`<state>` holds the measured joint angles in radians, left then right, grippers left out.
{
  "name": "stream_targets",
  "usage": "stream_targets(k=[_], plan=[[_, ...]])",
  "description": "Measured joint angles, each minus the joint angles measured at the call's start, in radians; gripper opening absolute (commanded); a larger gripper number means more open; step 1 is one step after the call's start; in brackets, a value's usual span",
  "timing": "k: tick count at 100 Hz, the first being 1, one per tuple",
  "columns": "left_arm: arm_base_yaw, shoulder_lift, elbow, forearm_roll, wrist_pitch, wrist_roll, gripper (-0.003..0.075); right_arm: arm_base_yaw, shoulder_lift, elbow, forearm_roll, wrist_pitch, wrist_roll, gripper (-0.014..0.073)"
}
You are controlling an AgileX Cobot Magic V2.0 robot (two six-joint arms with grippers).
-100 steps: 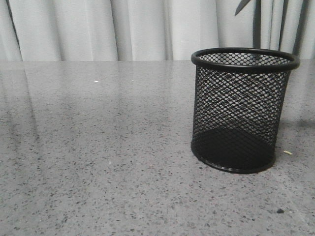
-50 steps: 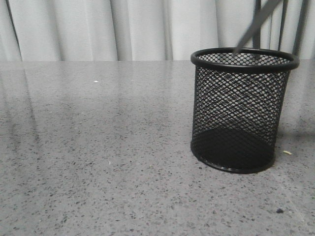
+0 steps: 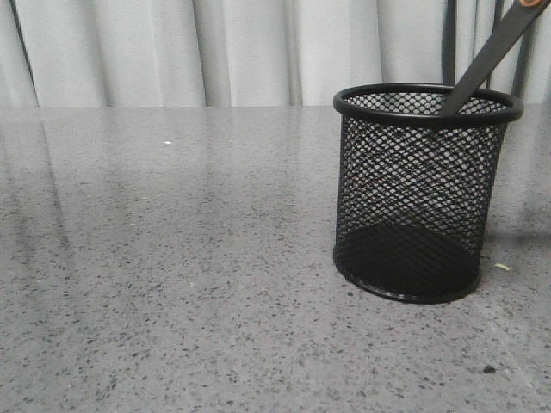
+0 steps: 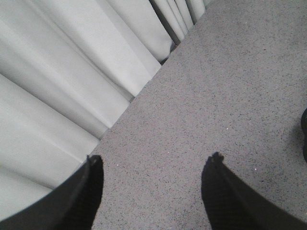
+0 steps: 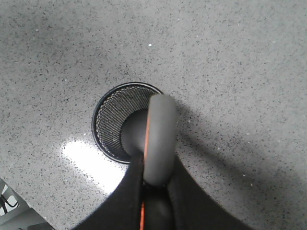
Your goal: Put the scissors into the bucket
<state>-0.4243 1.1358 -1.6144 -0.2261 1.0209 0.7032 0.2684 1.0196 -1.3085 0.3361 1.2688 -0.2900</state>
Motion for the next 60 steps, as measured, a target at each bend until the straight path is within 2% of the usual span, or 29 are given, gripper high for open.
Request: stream_targets(k=[19, 28, 39, 47, 60], plan=[[0.0, 0.0, 0.0, 0.0, 0.0, 0.0, 0.0407, 0.0, 0.047, 0.0, 0.002, 0.0, 0.0, -0.0048], [0.0, 0.0, 0.0, 0.0, 0.0, 0.0, 0.0407, 0.0, 0.065, 0.0, 0.009, 0.0, 0.001, -0.0011], [0.0, 0.0, 0.0, 0.0, 0.0, 0.0, 0.0407, 0.0, 0.085, 0.0, 0.028, -0.002, 0.001, 0.0108], [0.0, 0.0, 0.0, 0.0, 0.0, 0.0, 0.0407, 0.0, 0.098, 0.0, 0.036, -0.002, 0.001, 0.0226], [0.0, 0.0, 0.0, 0.0, 0.002, 0.0, 0.0407, 0.0, 0.114, 0.0, 0.044, -0.005, 0.001, 0.0307]])
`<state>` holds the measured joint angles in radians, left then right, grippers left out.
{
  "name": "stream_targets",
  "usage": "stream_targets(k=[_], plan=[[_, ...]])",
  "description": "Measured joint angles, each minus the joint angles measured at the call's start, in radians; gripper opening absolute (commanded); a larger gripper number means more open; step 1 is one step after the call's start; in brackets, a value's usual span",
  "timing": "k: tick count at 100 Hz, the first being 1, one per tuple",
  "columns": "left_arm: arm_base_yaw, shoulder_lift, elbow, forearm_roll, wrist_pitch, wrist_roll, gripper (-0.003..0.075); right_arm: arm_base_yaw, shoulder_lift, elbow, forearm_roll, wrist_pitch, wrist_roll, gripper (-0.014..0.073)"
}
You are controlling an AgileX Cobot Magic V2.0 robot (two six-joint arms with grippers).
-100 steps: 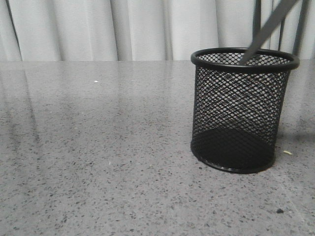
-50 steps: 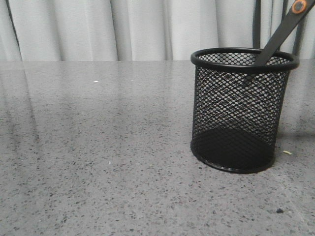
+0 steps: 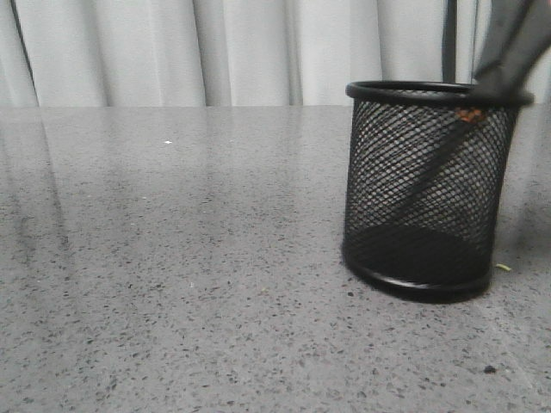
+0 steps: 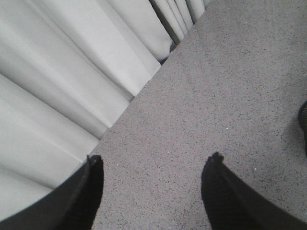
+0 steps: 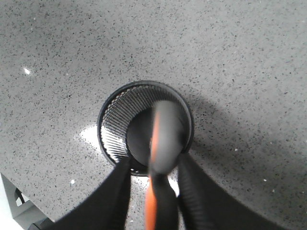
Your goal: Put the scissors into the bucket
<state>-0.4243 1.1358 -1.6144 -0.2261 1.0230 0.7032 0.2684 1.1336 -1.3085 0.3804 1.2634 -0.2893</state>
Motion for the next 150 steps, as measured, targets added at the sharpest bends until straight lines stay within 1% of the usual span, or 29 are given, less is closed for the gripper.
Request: stream_targets(k=[19, 36, 44, 49, 51, 54, 55, 57, 61, 68, 69, 72, 73, 76, 85, 94, 101, 112, 119, 121, 122, 123, 124, 132, 134, 135, 139, 144, 150], plan=[[0.0, 0.0, 0.0, 0.0, 0.0, 0.0, 0.0407, 0.0, 0.002, -0.009, 0.002, 0.0, 0.0, 0.0306], [0.0, 0.0, 0.0, 0.0, 0.0, -0.002, 0.0407, 0.0, 0.002, -0.109, -0.002, 0.0, 0.0, 0.0304], [0.0, 0.0, 0.0, 0.0, 0.0, -0.002, 0.0406, 0.0, -0.008, -0.161, -0.003, 0.0, 0.0, 0.0281], [0.0, 0.0, 0.0, 0.0, 0.0, -0.002, 0.0403, 0.0, -0.022, -0.187, -0.003, 0.0, 0.0, 0.0249], [0.0, 0.0, 0.0, 0.0, 0.0, -0.002, 0.0397, 0.0, -0.03, -0.196, -0.003, 0.0, 0.0, 0.0223], [0.0, 0.0, 0.0, 0.0, 0.0, -0.002, 0.0382, 0.0, -0.04, -0.202, -0.003, -0.006, 0.0, 0.0199], [0.0, 0.0, 0.0, 0.0, 0.0, -0.002, 0.0371, 0.0, -0.043, -0.204, -0.003, -0.01, 0.0, 0.017], [0.0, 0.0, 0.0, 0.0, 0.002, -0.002, 0.035, 0.0, -0.051, -0.206, -0.003, -0.015, 0.0, 0.0149], [0.0, 0.0, 0.0, 0.0, 0.007, -0.002, 0.0305, 0.0, -0.069, -0.209, -0.003, -0.03, 0.0, 0.0077], [0.0, 0.0, 0.0, 0.0, 0.019, -0.002, 0.0176, 0.0, -0.094, -0.209, -0.003, -0.061, 0.0, -0.0057], [0.0, 0.0, 0.0, 0.0, 0.023, -0.002, 0.0143, 0.0, -0.097, -0.209, -0.003, -0.067, 0.0, -0.0069], [0.0, 0.0, 0.0, 0.0, 0.039, -0.002, 0.0073, 0.0, -0.11, -0.207, -0.003, -0.084, 0.0, -0.0066], [0.0, 0.0, -0.002, 0.0, 0.039, -0.002, 0.0035, 0.0, -0.112, -0.207, -0.003, -0.088, 0.0, -0.0064], [0.0, 0.0, -0.002, 0.0, 0.058, -0.004, -0.0018, 0.0, -0.124, -0.195, -0.003, -0.117, 0.0, -0.0055], [0.0, 0.0, -0.002, 0.0, 0.105, -0.025, -0.002, 0.0, -0.176, -0.136, -0.003, -0.209, 0.0, -0.0053], [0.0, -0.016, 0.027, 0.0, 0.1, -0.057, -0.002, 0.0, -0.251, -0.042, -0.003, -0.347, 0.0, -0.0053], [0.0, -0.052, 0.085, 0.0, 0.045, -0.082, -0.002, 0.0, -0.322, 0.058, -0.006, -0.465, 0.0, -0.0053], [0.0, -0.156, 0.233, 0.0, -0.147, -0.128, -0.002, 0.0, -0.445, 0.238, -0.024, -0.64, 0.0, -0.0054], [0.0, -0.251, 0.366, -0.008, -0.293, -0.142, -0.002, 0.0, -0.517, 0.353, -0.031, -0.746, 0.0, -0.0054], [0.0, -0.292, 0.425, -0.012, -0.35, -0.144, -0.002, 0.0, -0.538, 0.387, -0.031, -0.778, 0.0, -0.0054], [0.0, -0.302, 0.441, -0.014, -0.35, -0.146, -0.002, 0.0, -0.545, 0.399, -0.031, -0.789, 0.0, -0.0054], [0.0, -0.323, 0.472, -0.017, -0.393, -0.146, -0.002, 0.0, -0.558, 0.422, -0.031, -0.809, 0.0, -0.0054], [0.0, -0.323, 0.488, -0.017, -0.393, -0.146, -0.002, 0.0, -0.564, 0.433, -0.033, -0.819, 0.0, -0.0054], [0.0, -0.453, 0.665, -0.038, -0.547, -0.151, -0.002, 0.0, -0.636, 0.56, -0.033, -0.93, 0.0, -0.0054], [0.0, -0.485, 0.729, -0.045, -0.582, -0.151, -0.002, 0.0, -0.647, 0.58, -0.033, -0.946, 0.0, -0.0054], [0.0, -0.495, 0.729, -0.048, -0.594, -0.151, -0.002, 0.0, -0.658, 0.599, -0.033, -0.961, 0.0, -0.0054], [0.0, -0.559, 0.826, -0.067, -0.66, -0.151, -0.002, 0.0, -0.69, 0.654, -0.033, -0.999, 0.0, -0.0054], [0.0, -0.641, 0.952, -0.099, -0.738, -0.154, -0.002, 0.0, -0.726, 0.714, -0.033, -1.029, 0.0, -0.0054], [0.0, -0.722, 1.071, -0.137, -0.8, -0.153, -0.002, 0.0, -0.764, 0.778, -0.033, -1.046, 0.0, -0.0054]])
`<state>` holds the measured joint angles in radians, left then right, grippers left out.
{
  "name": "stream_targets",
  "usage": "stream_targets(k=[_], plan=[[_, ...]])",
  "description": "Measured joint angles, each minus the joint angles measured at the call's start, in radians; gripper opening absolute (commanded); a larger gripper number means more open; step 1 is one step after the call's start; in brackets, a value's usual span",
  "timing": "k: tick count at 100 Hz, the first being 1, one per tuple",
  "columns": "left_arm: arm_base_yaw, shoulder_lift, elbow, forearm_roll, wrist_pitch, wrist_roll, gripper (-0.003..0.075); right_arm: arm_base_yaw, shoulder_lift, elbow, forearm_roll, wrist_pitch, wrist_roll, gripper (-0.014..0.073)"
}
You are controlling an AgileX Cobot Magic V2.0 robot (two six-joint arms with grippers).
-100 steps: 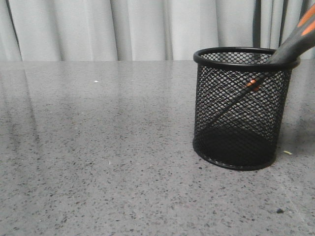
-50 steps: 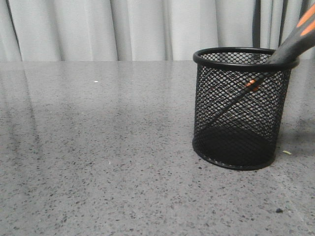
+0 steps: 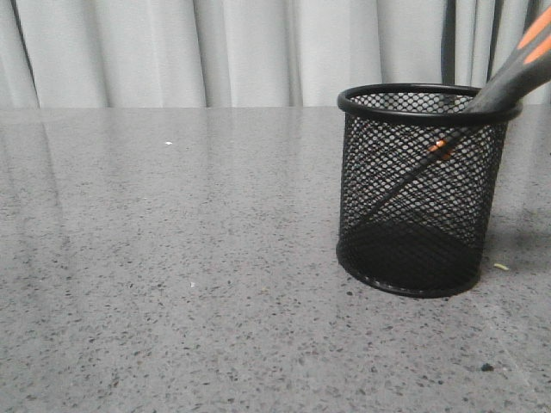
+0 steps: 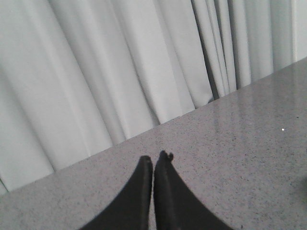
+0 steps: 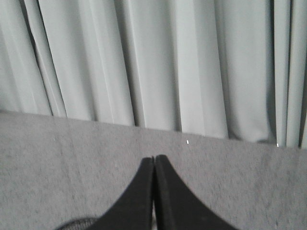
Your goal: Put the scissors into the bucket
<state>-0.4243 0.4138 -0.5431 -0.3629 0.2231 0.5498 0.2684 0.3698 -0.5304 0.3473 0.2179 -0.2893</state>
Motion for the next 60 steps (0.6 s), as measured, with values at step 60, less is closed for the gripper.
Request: stream_targets(k=[60], plan=[[0.0, -0.416, 0.471, -0.153, -0.234, -0.004, -0.002, 0.0, -0.174, 0.275, 0.0, -0.052, 0.0, -0.0055]])
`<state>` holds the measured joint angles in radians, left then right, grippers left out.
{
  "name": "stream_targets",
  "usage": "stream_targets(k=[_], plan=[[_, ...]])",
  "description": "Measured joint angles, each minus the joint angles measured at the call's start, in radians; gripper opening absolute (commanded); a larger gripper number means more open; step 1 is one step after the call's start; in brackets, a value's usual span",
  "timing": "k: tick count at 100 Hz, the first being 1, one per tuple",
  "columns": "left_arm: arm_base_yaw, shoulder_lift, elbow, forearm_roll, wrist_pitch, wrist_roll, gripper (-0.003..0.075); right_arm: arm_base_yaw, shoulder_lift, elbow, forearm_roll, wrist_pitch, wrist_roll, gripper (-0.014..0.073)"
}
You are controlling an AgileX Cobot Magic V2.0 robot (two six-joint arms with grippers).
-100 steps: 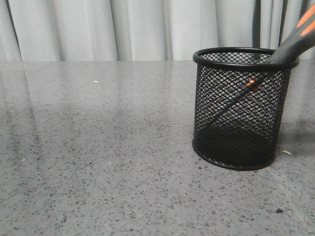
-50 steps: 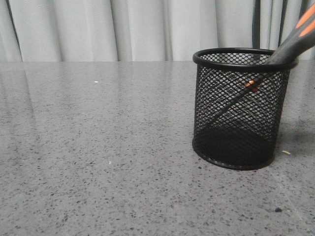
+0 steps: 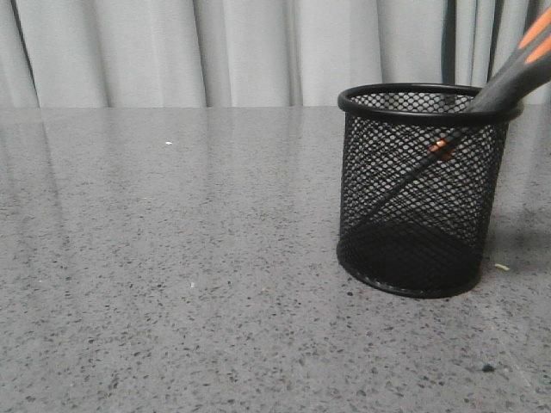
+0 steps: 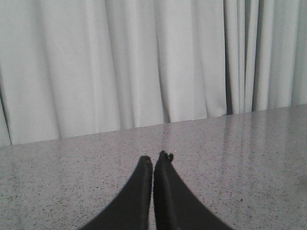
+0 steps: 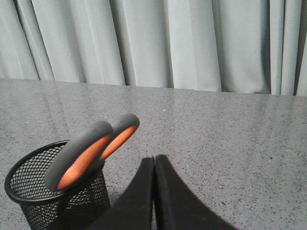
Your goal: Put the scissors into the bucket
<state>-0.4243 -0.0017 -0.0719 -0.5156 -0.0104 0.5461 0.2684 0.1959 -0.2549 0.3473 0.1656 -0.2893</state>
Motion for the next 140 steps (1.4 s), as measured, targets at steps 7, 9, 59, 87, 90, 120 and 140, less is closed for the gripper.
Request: stream_targets(k=[7, 9, 59, 87, 90, 120, 140], plan=[[0.0, 0.0, 0.0, -0.001, 0.0, 0.0, -0.002, 0.0, 0.0, 0.0, 0.0, -0.003, 0.0, -0.0055], [0.0, 0.0, 0.0, -0.001, 0.0, 0.0, -0.002, 0.0, 0.0, 0.0, 0.0, -0.003, 0.0, -0.0055], [0.0, 0.0, 0.0, -0.002, -0.004, 0.0, -0.002, 0.0, 0.0, 0.0, 0.0, -0.009, 0.0, -0.0055], [0.018, 0.0, 0.001, 0.145, -0.002, -0.057, -0.002, 0.0, 0.0, 0.0, 0.0, -0.011, 0.0, -0.0055], [0.03, 0.0, 0.005, 0.199, 0.0, -0.102, -0.002, 0.0, 0.0, 0.0, 0.0, -0.013, 0.0, -0.0055], [0.262, 0.0, 0.072, 0.48, 0.046, -0.522, -0.002, 0.0, 0.0, 0.0, 0.0, -0.013, 0.0, -0.0055], [0.295, 0.0, 0.072, 0.5, 0.102, -0.554, -0.002, 0.0, 0.0, 0.0, 0.0, -0.013, 0.0, -0.0055]])
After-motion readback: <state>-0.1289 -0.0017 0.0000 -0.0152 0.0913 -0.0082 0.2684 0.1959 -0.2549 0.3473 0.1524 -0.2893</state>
